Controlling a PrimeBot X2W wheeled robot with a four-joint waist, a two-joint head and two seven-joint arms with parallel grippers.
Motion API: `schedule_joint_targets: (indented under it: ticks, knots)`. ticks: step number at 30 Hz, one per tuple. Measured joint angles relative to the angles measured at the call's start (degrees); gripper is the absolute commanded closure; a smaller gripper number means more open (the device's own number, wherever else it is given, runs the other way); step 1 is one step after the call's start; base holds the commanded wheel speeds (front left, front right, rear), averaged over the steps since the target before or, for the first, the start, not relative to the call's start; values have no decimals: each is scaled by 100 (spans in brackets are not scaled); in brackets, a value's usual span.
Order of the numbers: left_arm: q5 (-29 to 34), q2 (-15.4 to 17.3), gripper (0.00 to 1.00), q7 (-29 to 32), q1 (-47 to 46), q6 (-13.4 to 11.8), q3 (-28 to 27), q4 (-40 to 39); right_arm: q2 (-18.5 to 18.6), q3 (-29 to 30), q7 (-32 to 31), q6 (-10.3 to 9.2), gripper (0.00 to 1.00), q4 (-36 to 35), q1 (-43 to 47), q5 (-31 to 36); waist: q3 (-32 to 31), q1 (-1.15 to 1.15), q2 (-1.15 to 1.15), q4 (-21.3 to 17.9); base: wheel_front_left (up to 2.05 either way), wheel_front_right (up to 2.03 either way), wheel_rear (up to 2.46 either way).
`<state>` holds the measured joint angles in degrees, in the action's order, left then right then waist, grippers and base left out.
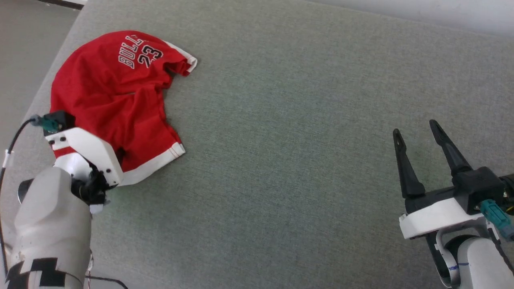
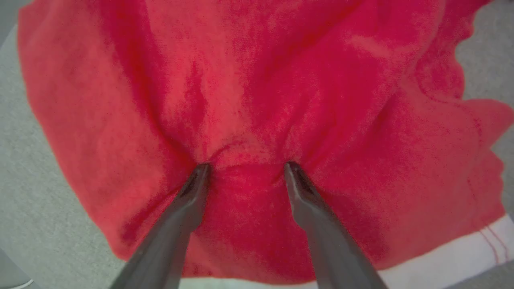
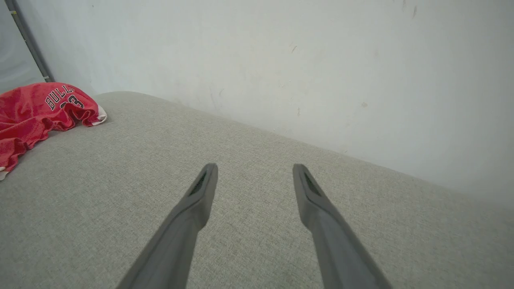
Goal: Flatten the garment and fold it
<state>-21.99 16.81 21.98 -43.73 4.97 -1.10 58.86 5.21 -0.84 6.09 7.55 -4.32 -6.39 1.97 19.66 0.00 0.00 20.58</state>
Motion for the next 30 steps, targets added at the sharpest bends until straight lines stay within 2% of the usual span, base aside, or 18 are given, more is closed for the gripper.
schedule_joint_targets:
  ticks: [2,3,4,6,10,14,21,26,30]
  knots:
    - [0,24,0,108,-86,2,43,120,4,-25,0,0,0,2,-32,-3,29,0,0,-51,0,0,0]
    - [-11,46,17,141,-119,2,53,164,4,-44,0,0,0,2,-44,-3,34,0,0,-78,0,0,0]
    - [-23,51,53,174,-139,3,74,201,3,-52,0,0,0,8,-44,-4,34,-1,0,-100,0,0,0]
    - [-44,42,100,259,-194,44,130,272,-2,-63,2,0,0,31,-44,-20,3,0,0,-128,0,0,0]
    - [-114,14,100,267,-228,127,264,355,-21,-64,56,0,0,111,-44,-63,-121,0,0,-149,0,0,0]
    - [-120,36,100,29,-202,158,394,416,-77,-30,118,0,0,208,-40,-104,-300,0,0,-169,0,0,0]
    - [45,126,100,-937,-222,191,516,198,-181,86,272,0,0,389,96,-152,-708,0,0,-206,0,0,0]
    - [305,303,100,-1770,-453,40,681,-349,-213,172,365,0,0,476,181,-167,-1031,0,0,-288,0,0,0]
    - [483,285,100,-2354,-596,-59,806,-918,-220,196,405,0,0,499,205,-279,-1213,-1,0,-453,0,0,0]
